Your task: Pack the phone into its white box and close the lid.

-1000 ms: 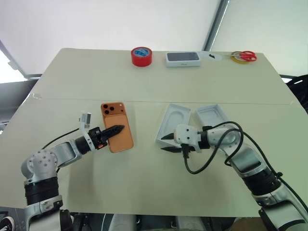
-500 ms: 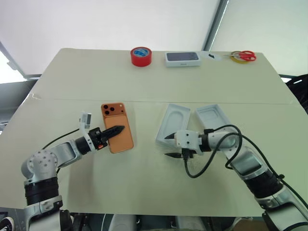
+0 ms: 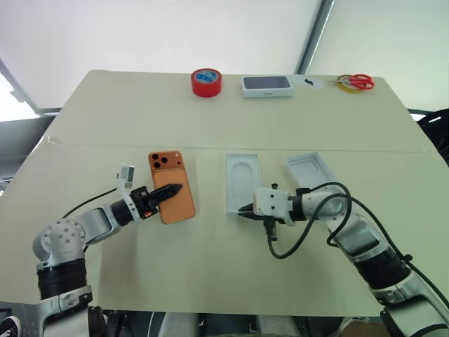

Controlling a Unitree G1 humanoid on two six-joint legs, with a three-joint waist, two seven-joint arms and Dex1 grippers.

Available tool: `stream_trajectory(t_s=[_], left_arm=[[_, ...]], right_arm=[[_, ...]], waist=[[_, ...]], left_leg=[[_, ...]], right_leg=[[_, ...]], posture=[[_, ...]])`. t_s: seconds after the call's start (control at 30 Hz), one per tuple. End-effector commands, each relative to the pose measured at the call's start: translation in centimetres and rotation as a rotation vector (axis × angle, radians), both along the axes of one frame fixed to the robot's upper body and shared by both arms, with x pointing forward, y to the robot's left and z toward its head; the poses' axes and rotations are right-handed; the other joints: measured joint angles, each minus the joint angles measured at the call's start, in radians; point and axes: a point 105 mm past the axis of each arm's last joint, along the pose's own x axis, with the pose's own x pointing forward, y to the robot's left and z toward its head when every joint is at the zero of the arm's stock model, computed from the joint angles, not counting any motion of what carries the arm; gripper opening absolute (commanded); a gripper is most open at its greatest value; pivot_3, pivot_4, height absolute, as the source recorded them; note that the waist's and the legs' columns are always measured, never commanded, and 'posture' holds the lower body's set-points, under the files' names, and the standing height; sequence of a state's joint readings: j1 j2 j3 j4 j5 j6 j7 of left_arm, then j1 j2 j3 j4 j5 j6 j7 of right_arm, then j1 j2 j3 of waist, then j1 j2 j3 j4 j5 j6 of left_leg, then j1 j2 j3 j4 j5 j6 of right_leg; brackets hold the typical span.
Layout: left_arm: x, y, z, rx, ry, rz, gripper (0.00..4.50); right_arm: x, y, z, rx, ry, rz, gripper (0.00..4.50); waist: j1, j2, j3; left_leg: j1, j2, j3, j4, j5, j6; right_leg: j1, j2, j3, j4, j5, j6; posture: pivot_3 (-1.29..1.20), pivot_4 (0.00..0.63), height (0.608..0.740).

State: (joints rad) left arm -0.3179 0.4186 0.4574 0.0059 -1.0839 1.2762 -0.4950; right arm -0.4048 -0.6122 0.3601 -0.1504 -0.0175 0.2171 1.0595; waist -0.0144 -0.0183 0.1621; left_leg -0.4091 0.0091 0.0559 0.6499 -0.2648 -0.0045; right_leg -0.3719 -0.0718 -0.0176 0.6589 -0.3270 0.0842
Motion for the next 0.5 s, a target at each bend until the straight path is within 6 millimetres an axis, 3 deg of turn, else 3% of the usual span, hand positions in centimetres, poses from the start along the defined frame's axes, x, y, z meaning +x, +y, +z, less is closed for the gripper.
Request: stream_trajectory(t_s=[0.03, 0.3, 0.33, 0.37, 0.4, 0.5], left_arm=[[0.4, -0.4, 3.1, -0.047, -0.111, -0.018, 0.00], [0.8, -2.4, 4.5, -0.084, -0.132, -0.058, 0.00], [0.7, -2.6, 4.6, -0.092, -0.130, -0.065, 0.00], [0.8, -2.8, 4.7, -0.093, -0.130, -0.068, 0.00], [0.8, -3.0, 4.7, -0.094, -0.130, -0.071, 0.00], [1.1, -3.9, 4.8, -0.097, -0.128, -0.094, 0.00]], right_arm=[[0.0, 0.9, 1.1, 0.022, -0.054, 0.048, 0.14], [0.3, 2.2, 1.6, 0.077, -0.015, 0.036, 0.14], [0.4, 2.3, 1.7, 0.086, -0.007, 0.035, 0.75], [0.4, 2.5, 1.9, 0.095, -0.017, 0.036, 1.01], [0.3, 2.6, 2.1, 0.105, -0.020, 0.045, 1.63], [0.2, 2.4, 3.4, 0.153, -0.020, 0.050, 2.91]], waist=[[0.001, 0.000, 0.000], [0.000, 0.000, 0.000], [0.000, 0.000, 0.000], [0.000, 0.000, 0.000], [0.000, 0.000, 0.000], [0.002, -0.001, 0.000]], left_leg=[[0.000, 0.000, 0.000, 0.000, 0.000, 0.000], [0.000, 0.000, 0.000, 0.001, 0.000, 0.000], [0.000, 0.000, 0.000, 0.001, 0.000, 0.000], [0.000, 0.000, 0.000, 0.001, 0.000, 0.000], [0.000, 0.000, 0.000, 0.001, 0.000, 0.000], [0.000, 0.000, 0.000, 0.001, 0.000, 0.000]], right_leg=[[0.000, 0.000, 0.000, 0.000, 0.000, 0.000], [0.000, 0.000, 0.000, 0.000, 0.000, 0.000], [0.000, 0.000, 0.000, 0.001, 0.000, 0.000], [0.000, 0.000, 0.000, 0.001, 0.000, 0.000], [0.000, 0.000, 0.000, 0.001, 0.000, 0.000], [0.001, 0.001, -0.001, 0.001, 0.000, 0.000]], posture=[[0.00, 0.150, 0.740], [0.00, 0.150, 0.740], [0.00, 0.150, 0.740], [0.00, 0.150, 0.740], [0.00, 0.150, 0.740], [0.00, 0.150, 0.740]])
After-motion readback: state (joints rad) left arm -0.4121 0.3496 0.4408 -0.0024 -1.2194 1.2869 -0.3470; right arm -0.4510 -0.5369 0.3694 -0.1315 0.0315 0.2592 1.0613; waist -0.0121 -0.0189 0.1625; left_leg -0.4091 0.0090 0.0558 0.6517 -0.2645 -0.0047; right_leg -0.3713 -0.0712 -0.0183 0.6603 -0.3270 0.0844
